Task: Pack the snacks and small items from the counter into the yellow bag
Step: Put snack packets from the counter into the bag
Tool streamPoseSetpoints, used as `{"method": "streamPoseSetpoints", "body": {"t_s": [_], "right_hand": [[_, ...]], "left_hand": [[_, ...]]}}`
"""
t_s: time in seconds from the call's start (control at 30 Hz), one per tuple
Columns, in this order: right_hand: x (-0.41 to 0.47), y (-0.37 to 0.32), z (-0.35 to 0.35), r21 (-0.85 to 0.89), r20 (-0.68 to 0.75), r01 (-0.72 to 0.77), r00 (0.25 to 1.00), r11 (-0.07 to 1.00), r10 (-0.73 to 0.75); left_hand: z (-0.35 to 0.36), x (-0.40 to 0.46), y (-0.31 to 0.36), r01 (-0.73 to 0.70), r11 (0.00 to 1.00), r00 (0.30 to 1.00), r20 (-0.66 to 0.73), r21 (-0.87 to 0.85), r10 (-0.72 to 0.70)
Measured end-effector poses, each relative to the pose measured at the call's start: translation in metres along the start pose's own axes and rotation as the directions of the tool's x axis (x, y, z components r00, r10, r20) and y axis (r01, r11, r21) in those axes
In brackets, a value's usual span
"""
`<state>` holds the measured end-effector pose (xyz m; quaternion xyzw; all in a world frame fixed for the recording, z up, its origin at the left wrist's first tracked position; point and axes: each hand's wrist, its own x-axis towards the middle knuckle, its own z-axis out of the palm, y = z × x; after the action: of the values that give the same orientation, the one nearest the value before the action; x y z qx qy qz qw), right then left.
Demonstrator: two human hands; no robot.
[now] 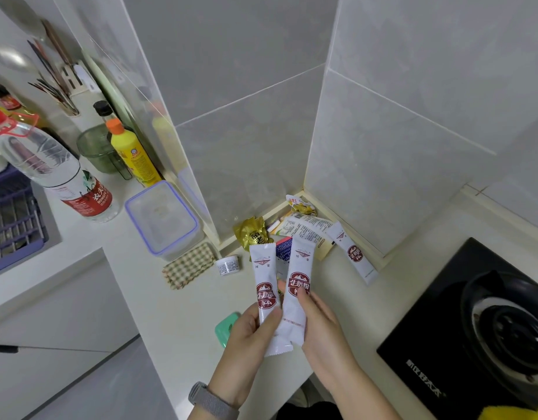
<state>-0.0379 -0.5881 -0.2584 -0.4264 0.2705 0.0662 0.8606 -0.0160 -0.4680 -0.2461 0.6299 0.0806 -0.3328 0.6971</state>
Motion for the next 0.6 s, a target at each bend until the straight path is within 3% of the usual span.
{"method": "streamPoseSetpoints", "body": {"t_s": [0.17, 0.33, 0.6], "right_hand": [[-0.003, 0.01, 0.006, -0.126, -0.08, -0.005, 0.997, 0.992, -0.005], [-0.012, 0.01, 0.011, -0.336, -0.02, 0.005, 1.0, 0.942, -0.012], [-0.026, 0.006, 0.008, -0.311, -0.019, -0.013, 1.0, 0.95, 0.007]], "left_hand": [[-0.002, -0.006, 0.002, -0.046, 0.999, 0.997, 0.055, 0.013, 0.045], [-0.009, -0.01, 0.001, -0.062, 0.998, 0.996, 0.067, 0.006, 0.062], [-0.021, -0.016, 0.002, -0.098, 0.994, 0.982, 0.164, 0.041, 0.09]]}}
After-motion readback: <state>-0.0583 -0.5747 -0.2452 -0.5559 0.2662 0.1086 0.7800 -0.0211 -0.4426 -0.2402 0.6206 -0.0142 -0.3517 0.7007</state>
